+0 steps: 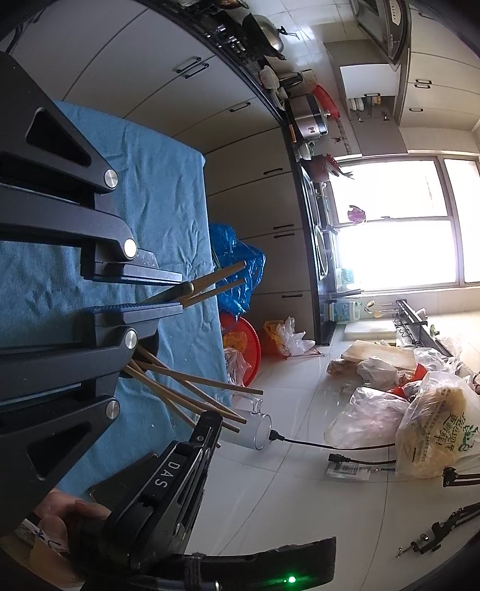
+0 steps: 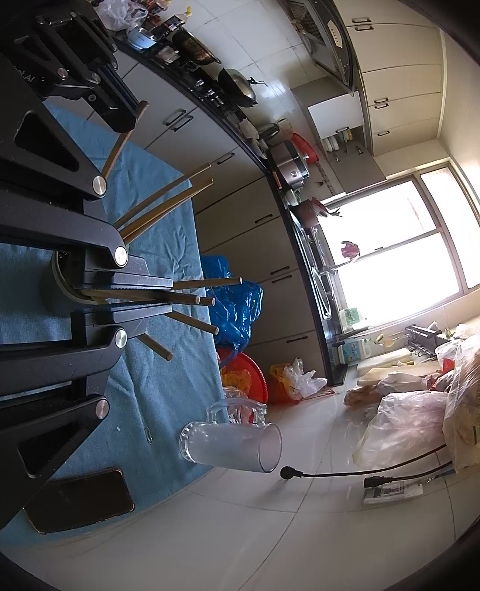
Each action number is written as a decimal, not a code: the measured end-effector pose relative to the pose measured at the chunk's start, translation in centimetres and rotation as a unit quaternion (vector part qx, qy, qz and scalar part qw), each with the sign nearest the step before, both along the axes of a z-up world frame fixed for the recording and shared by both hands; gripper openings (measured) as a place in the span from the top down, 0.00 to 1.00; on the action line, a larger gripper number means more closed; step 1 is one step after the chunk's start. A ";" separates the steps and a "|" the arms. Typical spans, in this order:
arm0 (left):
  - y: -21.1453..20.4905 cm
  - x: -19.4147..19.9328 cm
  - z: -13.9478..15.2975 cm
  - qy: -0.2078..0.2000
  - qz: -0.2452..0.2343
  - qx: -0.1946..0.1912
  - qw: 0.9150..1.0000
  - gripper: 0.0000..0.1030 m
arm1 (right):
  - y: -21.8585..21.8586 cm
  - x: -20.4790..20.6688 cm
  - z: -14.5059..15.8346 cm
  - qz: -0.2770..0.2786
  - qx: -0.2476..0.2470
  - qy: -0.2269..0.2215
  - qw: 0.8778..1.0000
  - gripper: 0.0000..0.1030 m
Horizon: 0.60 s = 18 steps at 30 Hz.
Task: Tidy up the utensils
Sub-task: 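Open both tools and hold them above the filled black holder, then raise both open tools up and back away from the black holder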
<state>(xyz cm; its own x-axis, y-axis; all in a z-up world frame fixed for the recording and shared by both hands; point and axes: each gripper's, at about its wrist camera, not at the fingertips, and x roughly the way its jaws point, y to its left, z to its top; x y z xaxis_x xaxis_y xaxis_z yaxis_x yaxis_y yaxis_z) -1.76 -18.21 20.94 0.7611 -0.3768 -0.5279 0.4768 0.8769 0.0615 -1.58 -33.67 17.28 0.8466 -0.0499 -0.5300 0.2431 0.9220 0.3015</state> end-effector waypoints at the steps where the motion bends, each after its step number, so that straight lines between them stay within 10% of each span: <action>1: 0.0 0.0 0.0 0.000 0.000 0.000 1.000 0.92 | 0.0 0.0 0.0 0.000 0.000 0.000 1.000 0.94; 18: -0.2 0.2 -0.5 0.022 -0.005 -0.002 1.000 0.92 | -0.1 0.0 -0.1 0.001 0.002 0.000 1.000 0.94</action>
<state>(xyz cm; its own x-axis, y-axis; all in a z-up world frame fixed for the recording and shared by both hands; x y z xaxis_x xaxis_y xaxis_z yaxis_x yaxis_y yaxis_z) -1.54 -18.42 20.43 0.7338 -0.3861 -0.5590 0.4869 0.8727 0.0364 -1.54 -33.80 17.22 0.8465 -0.0465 -0.5303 0.2419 0.9210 0.3053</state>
